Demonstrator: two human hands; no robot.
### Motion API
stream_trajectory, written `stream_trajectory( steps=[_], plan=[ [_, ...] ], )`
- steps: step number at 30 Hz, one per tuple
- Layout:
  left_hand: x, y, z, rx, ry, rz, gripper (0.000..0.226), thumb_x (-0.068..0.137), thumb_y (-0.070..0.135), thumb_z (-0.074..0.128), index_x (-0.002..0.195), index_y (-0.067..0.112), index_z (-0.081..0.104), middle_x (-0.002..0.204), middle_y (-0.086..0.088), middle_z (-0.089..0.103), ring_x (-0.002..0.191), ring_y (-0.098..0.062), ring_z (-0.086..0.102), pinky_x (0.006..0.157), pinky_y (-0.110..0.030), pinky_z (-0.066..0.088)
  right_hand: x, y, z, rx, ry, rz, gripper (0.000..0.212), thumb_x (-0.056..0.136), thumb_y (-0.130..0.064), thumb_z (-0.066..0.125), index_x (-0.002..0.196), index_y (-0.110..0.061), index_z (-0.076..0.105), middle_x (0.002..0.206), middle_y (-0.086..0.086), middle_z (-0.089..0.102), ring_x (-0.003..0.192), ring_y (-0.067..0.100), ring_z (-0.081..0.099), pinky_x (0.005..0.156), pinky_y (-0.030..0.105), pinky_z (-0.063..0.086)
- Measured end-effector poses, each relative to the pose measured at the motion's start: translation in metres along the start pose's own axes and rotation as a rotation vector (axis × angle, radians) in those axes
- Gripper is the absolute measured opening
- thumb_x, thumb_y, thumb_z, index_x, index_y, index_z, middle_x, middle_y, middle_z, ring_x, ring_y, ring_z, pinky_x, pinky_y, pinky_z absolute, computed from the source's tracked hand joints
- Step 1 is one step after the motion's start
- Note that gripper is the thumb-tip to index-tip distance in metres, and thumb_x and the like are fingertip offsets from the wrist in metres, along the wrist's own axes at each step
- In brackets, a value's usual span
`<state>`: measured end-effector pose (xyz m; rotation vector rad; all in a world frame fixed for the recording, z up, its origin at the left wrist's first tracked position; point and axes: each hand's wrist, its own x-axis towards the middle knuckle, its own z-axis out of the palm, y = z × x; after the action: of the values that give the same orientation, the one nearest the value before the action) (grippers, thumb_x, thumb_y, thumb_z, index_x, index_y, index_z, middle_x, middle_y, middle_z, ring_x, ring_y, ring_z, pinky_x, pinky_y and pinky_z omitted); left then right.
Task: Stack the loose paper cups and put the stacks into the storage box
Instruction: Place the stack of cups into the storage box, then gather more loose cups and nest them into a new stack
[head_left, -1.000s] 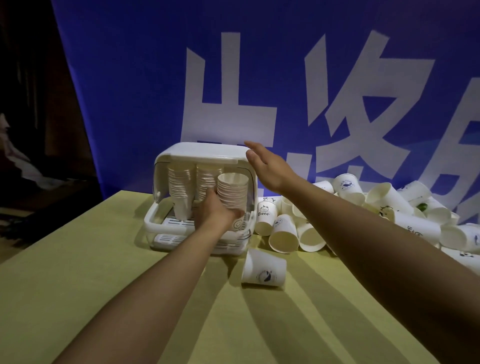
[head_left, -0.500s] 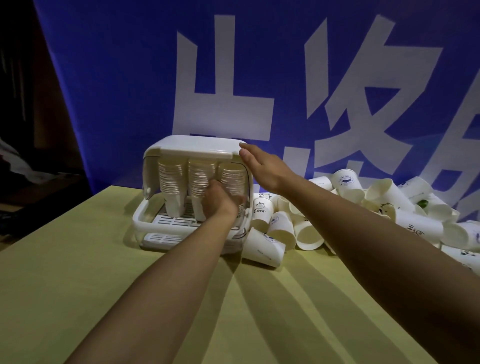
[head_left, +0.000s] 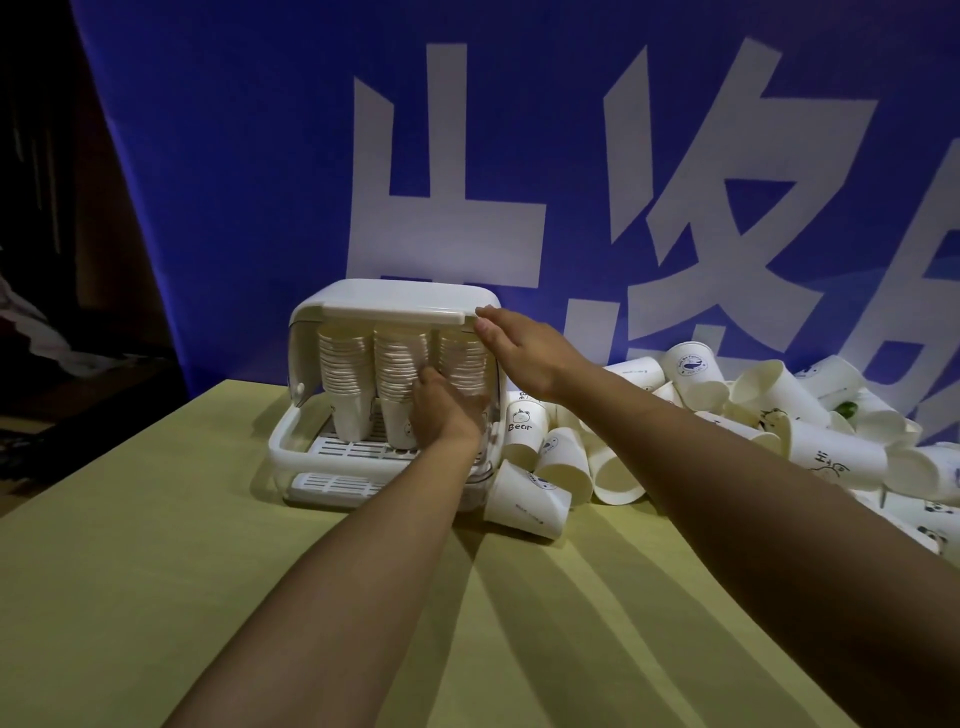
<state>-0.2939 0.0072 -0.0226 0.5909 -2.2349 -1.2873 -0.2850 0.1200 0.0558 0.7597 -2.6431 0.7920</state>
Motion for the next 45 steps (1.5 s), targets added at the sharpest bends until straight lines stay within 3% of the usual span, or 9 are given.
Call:
stream_trajectory(
  steps=[11,15,18,22,29,32,37,42,45],
  plan=[
    [-0.009,-0.001,-0.016,0.003,-0.003,-0.001,0.057,0.081,0.016,0.083,0.130,0.012,0.053,0.135,-0.006,0.059,0.121,-0.033,0.058,0.098,-0.040,0.046,0.002,0.004,-0.003,-0.102,-0.028,0.016,0.054,0.107,-0.042,0.033,0.157,-0.025,0.024,0.153,0.007,0.045,0.137,0.030,0.045,0.108,0.040,0.037],
    [-0.024,0.006,-0.035,-0.267,0.039,0.120,0.036,0.087,0.015,0.077,0.117,0.023,0.058,0.122,0.005,0.064,0.110,-0.016,0.062,0.082,-0.024,0.043,0.000,0.004,-0.011,-0.145,-0.051,-0.002,0.056,0.106,-0.020,0.041,0.157,-0.029,0.020,0.147,0.010,0.051,0.120,0.030,0.058,0.097,0.039,0.048],
    [-0.047,0.004,-0.053,-0.431,0.013,0.201,0.029,0.088,0.017,0.077,0.107,0.031,0.059,0.107,0.016,0.064,0.090,-0.007,0.062,0.077,-0.022,0.049,-0.019,0.004,-0.020,-0.057,0.087,-0.015,0.055,0.103,-0.006,0.041,0.153,-0.024,0.031,0.146,0.003,0.053,0.116,0.023,0.060,0.094,0.032,0.049],
    [-0.084,-0.014,-0.063,-0.565,-0.152,0.249,0.027,0.087,0.015,0.078,0.094,0.035,0.061,0.096,0.018,0.066,0.065,-0.002,0.054,0.068,-0.021,0.050,-0.066,0.007,-0.013,0.059,0.146,0.031,0.047,0.102,-0.005,0.046,0.145,-0.022,0.043,0.134,-0.001,0.060,0.113,0.014,0.058,0.093,0.026,0.046],
    [-0.137,-0.059,-0.076,-0.501,-0.817,0.258,0.031,0.081,0.002,0.080,0.101,0.024,0.070,0.096,0.008,0.071,0.072,-0.015,0.048,0.068,-0.022,0.048,-0.137,0.031,0.031,-0.016,0.047,0.051,0.051,0.097,-0.020,0.061,0.144,-0.028,0.045,0.132,-0.003,0.061,0.120,0.017,0.054,0.100,0.037,0.047],
    [-0.133,-0.060,-0.082,-0.408,-0.936,0.295,0.030,0.078,0.002,0.084,0.098,0.021,0.071,0.092,0.007,0.071,0.067,-0.009,0.051,0.063,-0.017,0.046,-0.145,0.041,0.047,-0.133,-0.076,0.053,0.064,0.090,-0.029,0.065,0.149,-0.029,0.038,0.129,0.003,0.062,0.122,0.023,0.048,0.097,0.039,0.045],
    [-0.128,-0.065,-0.081,-0.358,-0.890,0.316,0.029,0.077,0.004,0.085,0.094,0.023,0.070,0.090,0.005,0.071,0.068,-0.013,0.050,0.060,-0.016,0.045,-0.143,0.047,0.065,-0.279,-0.109,0.048,0.077,0.081,-0.044,0.067,0.148,-0.028,0.033,0.119,0.007,0.063,0.113,0.030,0.052,0.091,0.043,0.045],
    [-0.123,-0.067,-0.076,-0.440,-0.625,0.268,0.031,0.074,0.035,0.083,0.099,0.036,0.065,0.096,0.008,0.065,0.075,-0.012,0.058,0.069,-0.037,0.059,-0.160,0.042,0.047,0.210,0.239,0.188,0.090,0.080,-0.039,0.080,0.152,-0.032,0.027,0.123,-0.006,0.055,0.105,0.008,0.054,0.079,0.017,0.046],
    [-0.122,-0.065,-0.077,-0.420,-0.647,0.200,0.055,0.063,0.060,0.077,0.112,0.048,0.055,0.114,0.011,0.062,0.096,-0.015,0.066,0.077,-0.051,0.062,-0.184,0.028,0.046,0.298,0.190,0.105,0.080,0.085,-0.037,0.077,0.150,-0.034,0.031,0.137,-0.008,0.053,0.115,0.003,0.053,0.089,0.020,0.049]
  ],
)
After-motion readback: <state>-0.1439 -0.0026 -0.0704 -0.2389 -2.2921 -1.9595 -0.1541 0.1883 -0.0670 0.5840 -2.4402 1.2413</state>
